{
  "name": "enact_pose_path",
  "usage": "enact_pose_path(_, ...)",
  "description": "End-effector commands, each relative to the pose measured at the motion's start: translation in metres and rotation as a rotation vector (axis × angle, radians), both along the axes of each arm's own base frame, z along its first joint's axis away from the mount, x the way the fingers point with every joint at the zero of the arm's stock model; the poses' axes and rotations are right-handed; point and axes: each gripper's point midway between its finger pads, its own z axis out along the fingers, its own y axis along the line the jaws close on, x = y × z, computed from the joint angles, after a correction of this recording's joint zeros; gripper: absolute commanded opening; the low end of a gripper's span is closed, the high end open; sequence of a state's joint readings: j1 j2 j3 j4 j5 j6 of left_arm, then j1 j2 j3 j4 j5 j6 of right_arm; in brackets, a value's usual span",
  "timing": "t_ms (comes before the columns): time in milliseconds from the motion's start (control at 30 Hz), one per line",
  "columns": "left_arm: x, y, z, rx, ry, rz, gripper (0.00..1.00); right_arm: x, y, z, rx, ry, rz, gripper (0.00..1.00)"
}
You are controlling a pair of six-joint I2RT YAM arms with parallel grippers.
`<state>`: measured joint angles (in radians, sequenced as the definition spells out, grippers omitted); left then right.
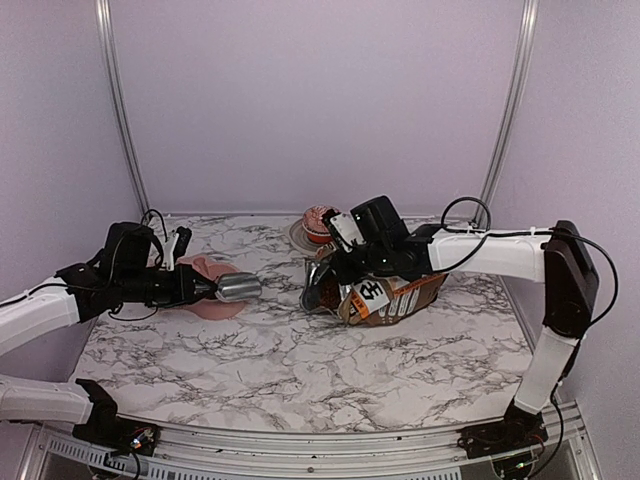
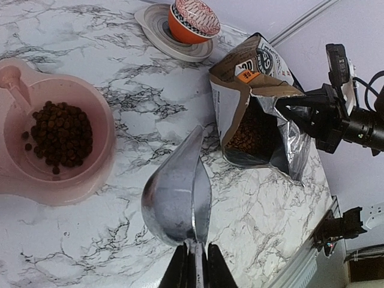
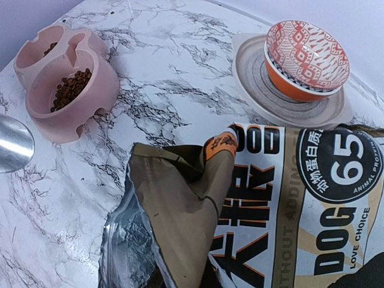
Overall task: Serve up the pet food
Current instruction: Place the pet food in the pet food bowl, then insert the spatula into the pet food bag.
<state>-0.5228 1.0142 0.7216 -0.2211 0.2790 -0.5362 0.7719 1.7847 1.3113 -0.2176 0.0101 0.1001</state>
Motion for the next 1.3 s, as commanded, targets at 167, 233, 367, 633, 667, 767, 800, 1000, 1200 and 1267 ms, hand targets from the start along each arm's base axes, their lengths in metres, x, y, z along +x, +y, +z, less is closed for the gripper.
enact_pose_path(167,-0.014,-0.03,0.009,-0.135,-0.029,-0.121,0.0,-0.008,0.043,0.025,0.07,-0.023,0.067,0.0)
enact_pose_path(233,-0.015,-0.033,0.01,-0.155,-0.03,-0.13,0.0,-0.008,0.047,0.025,0.08,-0.016,0.074,0.0)
enact_pose_path(367,-0.018,-0.04,0.01,-0.185,-0.028,-0.151,0.0,-0.021,0.068,0.027,0.107,0.001,0.124,0.0)
enact_pose_path(633,-0.018,-0.045,0.006,-0.192,-0.016,-0.172,0.0,-0.039,0.107,0.032,0.132,0.006,0.206,0.0)
enact_pose_path(667,-0.018,-0.046,0.005,-0.192,-0.015,-0.173,0.0,-0.04,0.111,0.033,0.137,0.007,0.214,0.0)
enact_pose_path(767,-0.018,-0.047,0.001,-0.192,-0.005,-0.175,0.0,-0.045,0.119,0.034,0.146,0.012,0.235,0.0)
enact_pose_path(800,-0.018,-0.048,-0.001,-0.192,0.0,-0.176,0.0,-0.045,0.12,0.033,0.146,0.014,0.235,0.0)
enact_pose_path(1000,-0.017,-0.055,-0.011,-0.195,0.024,-0.182,0.0,-0.04,0.109,0.023,0.09,-0.005,0.201,0.0)
enact_pose_path(1200,-0.01,-0.068,-0.018,-0.195,0.02,-0.179,0.0,-0.032,0.085,0.007,-0.002,-0.033,0.136,0.0)
enact_pose_path(1267,-0.01,-0.076,-0.023,-0.183,0.028,-0.189,0.0,-0.027,0.074,0.002,-0.021,-0.032,0.11,0.0)
